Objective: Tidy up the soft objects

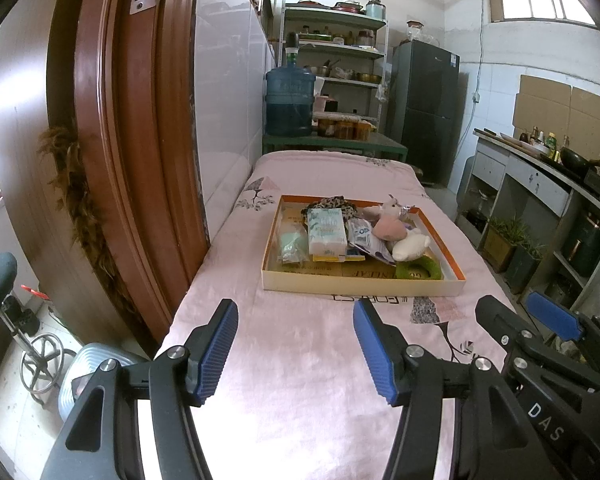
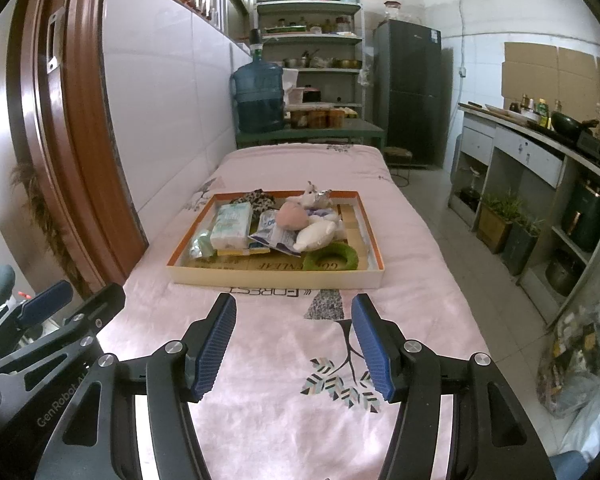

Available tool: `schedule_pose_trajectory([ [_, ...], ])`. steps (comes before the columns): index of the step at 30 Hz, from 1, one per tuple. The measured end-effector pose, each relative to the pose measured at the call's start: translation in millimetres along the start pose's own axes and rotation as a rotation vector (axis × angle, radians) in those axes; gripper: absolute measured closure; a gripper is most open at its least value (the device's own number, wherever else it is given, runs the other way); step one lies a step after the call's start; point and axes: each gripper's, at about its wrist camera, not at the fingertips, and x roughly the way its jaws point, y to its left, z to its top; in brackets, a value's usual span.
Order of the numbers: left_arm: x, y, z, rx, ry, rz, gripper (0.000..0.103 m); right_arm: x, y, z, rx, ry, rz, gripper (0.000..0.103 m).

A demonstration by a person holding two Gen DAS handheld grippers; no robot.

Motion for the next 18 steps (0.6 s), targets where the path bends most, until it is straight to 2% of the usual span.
schedule_pose_trajectory([
  [18,0.5,0.6,-3.0,-0.001,-0.003,0.000,0.043,0.7,1.8,-0.7,-0.006,-0.004,-0.002,0.041],
])
